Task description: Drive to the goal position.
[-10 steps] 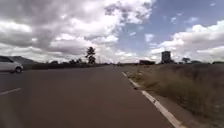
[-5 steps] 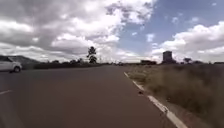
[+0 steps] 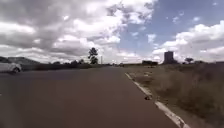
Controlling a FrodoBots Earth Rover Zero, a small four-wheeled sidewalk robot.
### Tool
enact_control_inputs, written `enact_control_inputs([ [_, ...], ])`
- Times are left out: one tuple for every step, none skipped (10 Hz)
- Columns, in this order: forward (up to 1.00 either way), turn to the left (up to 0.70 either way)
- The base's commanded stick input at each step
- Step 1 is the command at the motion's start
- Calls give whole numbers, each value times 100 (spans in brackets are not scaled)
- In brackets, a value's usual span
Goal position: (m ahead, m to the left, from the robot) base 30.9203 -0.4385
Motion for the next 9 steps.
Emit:
enact_control_inputs([
  [70, 0],
  [70, 0],
  [70, 0],
  [70, 0],
  [70, 0],
  [70, 0],
  [70, 0],
  [70, 0],
  [70, 0],
])
